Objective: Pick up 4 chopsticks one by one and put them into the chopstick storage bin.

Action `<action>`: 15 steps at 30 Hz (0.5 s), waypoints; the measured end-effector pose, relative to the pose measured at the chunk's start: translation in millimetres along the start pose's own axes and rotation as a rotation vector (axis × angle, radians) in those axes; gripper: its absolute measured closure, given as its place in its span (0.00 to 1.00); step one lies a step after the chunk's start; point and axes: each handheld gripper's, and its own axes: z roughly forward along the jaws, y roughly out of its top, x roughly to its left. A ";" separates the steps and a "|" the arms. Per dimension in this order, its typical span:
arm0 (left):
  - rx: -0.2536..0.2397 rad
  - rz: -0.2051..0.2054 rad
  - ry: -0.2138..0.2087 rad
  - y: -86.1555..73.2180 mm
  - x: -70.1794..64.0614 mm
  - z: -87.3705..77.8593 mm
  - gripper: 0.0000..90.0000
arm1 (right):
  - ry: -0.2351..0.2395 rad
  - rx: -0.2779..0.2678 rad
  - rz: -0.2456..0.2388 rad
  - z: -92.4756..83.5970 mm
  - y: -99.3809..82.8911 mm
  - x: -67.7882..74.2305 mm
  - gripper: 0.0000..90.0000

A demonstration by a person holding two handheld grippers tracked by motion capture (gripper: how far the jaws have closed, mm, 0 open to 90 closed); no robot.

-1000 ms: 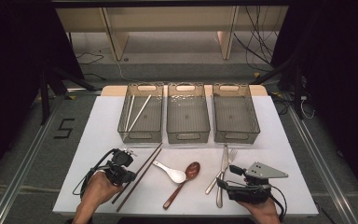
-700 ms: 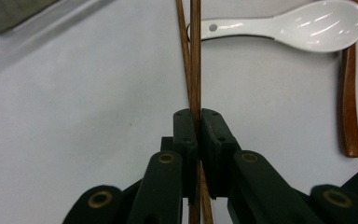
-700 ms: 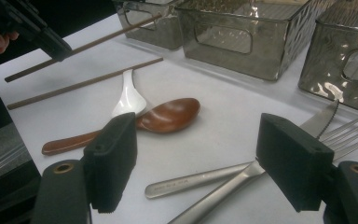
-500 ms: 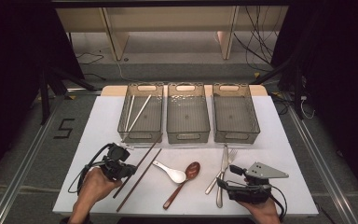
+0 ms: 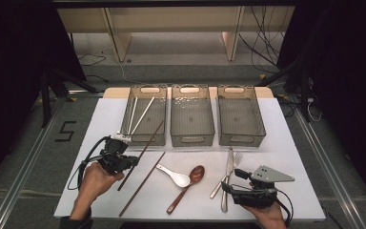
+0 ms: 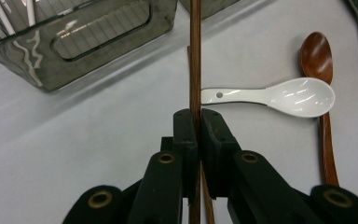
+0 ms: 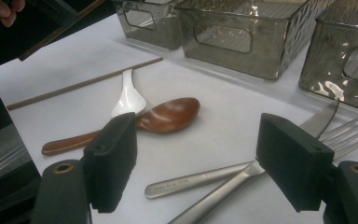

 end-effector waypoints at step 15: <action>-0.105 -0.029 0.011 31.5 18.3 -7.0 0.94 | -0.001 0.000 0.008 0.4 -0.4 -1.1 0.33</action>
